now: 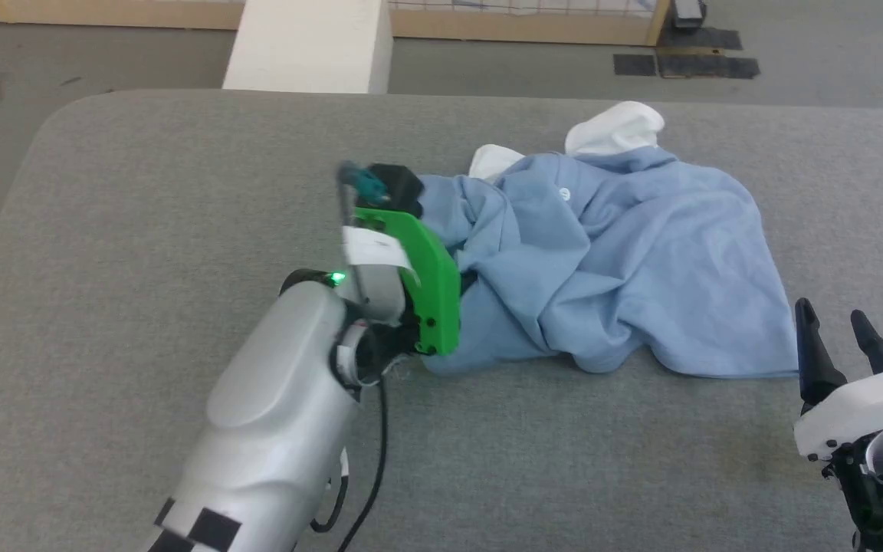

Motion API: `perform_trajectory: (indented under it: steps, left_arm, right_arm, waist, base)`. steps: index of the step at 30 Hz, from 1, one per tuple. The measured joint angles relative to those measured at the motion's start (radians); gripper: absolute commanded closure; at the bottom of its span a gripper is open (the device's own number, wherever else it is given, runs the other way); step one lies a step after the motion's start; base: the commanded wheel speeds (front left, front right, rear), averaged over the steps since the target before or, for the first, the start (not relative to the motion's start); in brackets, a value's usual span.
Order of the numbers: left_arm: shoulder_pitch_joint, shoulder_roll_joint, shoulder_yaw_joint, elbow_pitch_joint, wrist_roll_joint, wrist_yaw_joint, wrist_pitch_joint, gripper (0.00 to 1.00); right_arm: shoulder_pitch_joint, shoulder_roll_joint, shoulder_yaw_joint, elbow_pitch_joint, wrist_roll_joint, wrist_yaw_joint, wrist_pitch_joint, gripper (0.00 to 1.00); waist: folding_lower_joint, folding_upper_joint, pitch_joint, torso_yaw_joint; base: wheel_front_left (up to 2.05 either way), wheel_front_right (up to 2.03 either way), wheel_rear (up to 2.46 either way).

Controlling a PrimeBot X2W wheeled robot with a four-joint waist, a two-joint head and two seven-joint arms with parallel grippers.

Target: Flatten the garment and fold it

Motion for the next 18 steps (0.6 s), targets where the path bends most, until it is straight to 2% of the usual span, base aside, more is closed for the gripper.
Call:
perform_trajectory:
  steps: [5, 10, 13, 18]
  left_arm:
    - [0.104, 0.042, 0.108, -0.129, -0.074, 0.037, -0.062, 1.0]
    - [0.318, 0.108, 0.202, -0.237, -0.125, 0.11, -0.083, 1.0]
    - [0.466, 0.126, 0.256, -0.269, -0.166, 0.158, -0.094, 1.0]
    - [0.615, 0.126, 0.308, -0.294, -0.221, 0.202, -0.11, 1.0]
  right_arm:
    - [0.001, 0.0, -0.007, 0.004, -0.006, 0.0, 0.003, 0.0]
    - [0.001, 0.001, 0.001, 0.007, -0.006, 0.0, 0.009, 0.0]
    - [0.001, 0.001, 0.008, 0.01, -0.006, 0.0, 0.015, 0.0]
    - [0.0, 0.001, 0.01, 0.01, -0.009, 0.0, 0.022, 0.0]
  waist:
    - [0.0, 0.0, -0.014, 0.041]
    - [0.0, 0.0, -0.023, 0.084]
    - [0.0, 0.0, -0.022, 0.105]
    - [0.0, 0.0, -0.011, 0.127]
  base:
    - [0.0, 0.0, 0.0]
    - [0.0, 0.0, 0.0]
    - [0.0, 0.0, 0.0]
    - [0.0, 0.0, 0.0]
